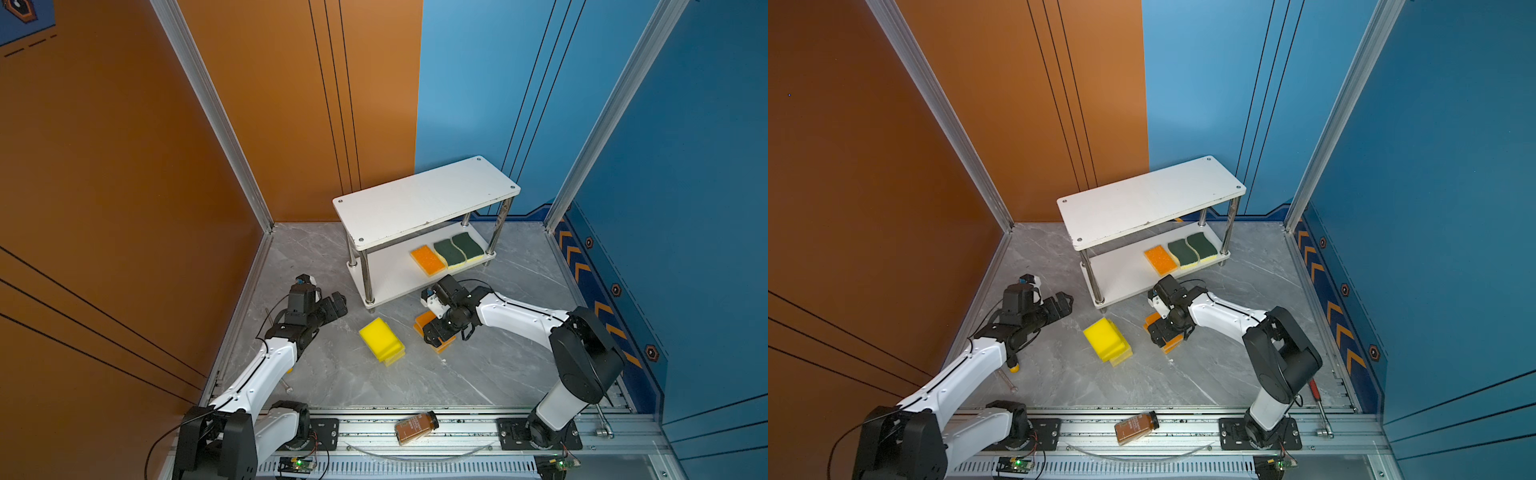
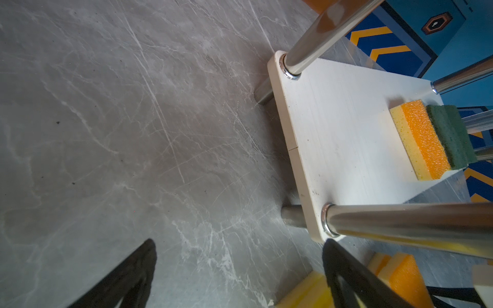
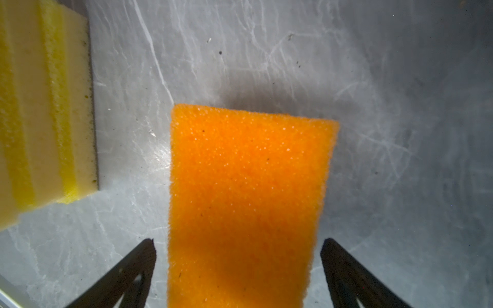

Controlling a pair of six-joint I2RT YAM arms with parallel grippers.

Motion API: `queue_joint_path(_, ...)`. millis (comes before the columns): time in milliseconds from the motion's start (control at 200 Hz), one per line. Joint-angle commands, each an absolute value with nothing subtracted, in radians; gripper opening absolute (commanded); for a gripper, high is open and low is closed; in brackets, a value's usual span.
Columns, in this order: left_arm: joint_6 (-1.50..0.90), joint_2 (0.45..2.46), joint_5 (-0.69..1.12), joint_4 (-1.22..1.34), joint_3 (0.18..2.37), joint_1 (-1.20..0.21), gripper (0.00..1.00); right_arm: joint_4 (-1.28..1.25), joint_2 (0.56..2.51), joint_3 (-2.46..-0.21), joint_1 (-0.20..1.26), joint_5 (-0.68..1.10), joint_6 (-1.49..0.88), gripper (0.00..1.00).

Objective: Arrange cleaning sponges on a shelf
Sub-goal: Pick up the cleaning sponge.

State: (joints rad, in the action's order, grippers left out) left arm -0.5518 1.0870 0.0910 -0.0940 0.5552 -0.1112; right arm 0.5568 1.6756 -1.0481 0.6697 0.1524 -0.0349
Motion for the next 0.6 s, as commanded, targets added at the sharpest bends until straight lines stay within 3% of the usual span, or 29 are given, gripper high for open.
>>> queue_joint_path(0, -0.568, 1.092, 0.107, -0.083, 0.552, -0.104, 0.98, 0.552, 1.692, -1.055, 0.676, 0.118, -0.048, 0.92)
queue_joint_path(596, -0.577, 1.106, 0.117, -0.062, 0.544, -0.106, 0.98, 0.555, 1.661, -1.057, 0.654, 0.130, -0.046, 0.63)
